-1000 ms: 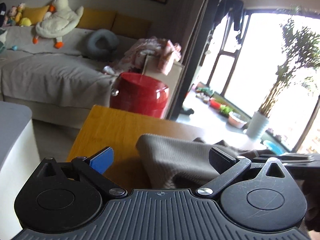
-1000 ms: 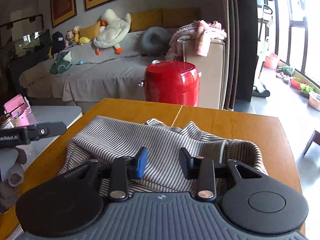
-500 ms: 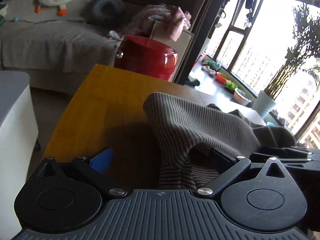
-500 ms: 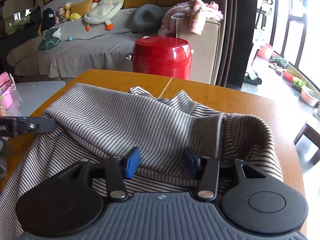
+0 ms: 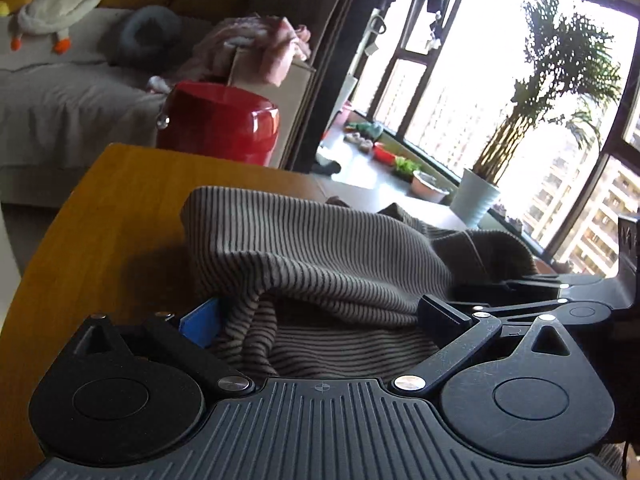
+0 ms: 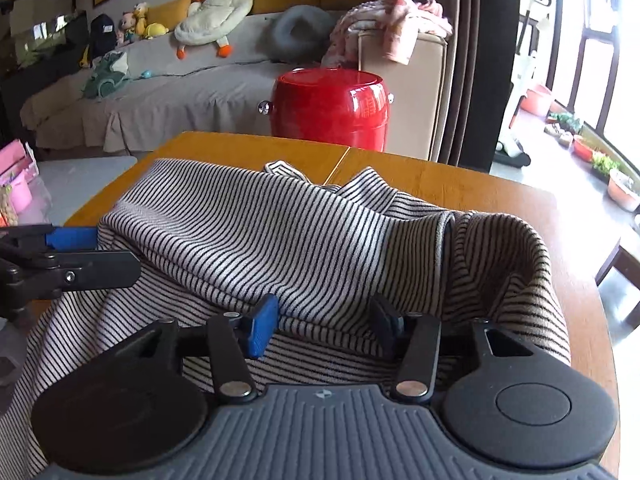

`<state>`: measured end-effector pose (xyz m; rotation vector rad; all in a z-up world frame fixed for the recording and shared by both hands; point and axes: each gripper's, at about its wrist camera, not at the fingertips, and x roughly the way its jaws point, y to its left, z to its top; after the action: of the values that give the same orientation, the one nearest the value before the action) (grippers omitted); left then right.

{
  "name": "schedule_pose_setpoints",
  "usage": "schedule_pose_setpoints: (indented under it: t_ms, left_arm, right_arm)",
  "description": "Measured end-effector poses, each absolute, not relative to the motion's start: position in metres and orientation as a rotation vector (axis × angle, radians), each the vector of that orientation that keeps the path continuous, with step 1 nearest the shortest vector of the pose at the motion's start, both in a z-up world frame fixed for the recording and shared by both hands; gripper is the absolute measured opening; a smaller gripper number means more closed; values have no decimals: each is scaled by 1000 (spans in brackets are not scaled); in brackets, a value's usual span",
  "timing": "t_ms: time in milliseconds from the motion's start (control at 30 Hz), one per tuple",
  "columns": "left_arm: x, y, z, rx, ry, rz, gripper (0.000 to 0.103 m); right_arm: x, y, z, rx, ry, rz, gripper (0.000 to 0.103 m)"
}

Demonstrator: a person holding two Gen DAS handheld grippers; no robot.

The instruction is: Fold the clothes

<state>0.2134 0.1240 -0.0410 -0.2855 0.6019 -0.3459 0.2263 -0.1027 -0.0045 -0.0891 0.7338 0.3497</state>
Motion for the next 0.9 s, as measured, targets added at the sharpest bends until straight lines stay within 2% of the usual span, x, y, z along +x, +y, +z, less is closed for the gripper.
schedule_pose_setpoints:
  t_ms: [300, 433, 600, 767, 900]
  left_arm:
    - [218, 139, -49, -365, 649, -316, 103]
    - [203, 134, -30, -346, 518, -347, 103]
    - [192, 125, -9, -342, 390, -417, 103]
    - [215, 116, -37, -369, 540, -414, 103]
    - [214, 112, -45, -313, 569, -405, 103]
  right_arm:
    - [236, -107, 17, -30, 683, 347, 41]
    - [244, -105, -11, -74, 707, 326, 42]
    - [241, -101, -13, -96, 699, 315, 42]
    - [225, -114, 0, -123, 706, 324, 42]
    - [175, -139, 33, -232, 649, 288, 49]
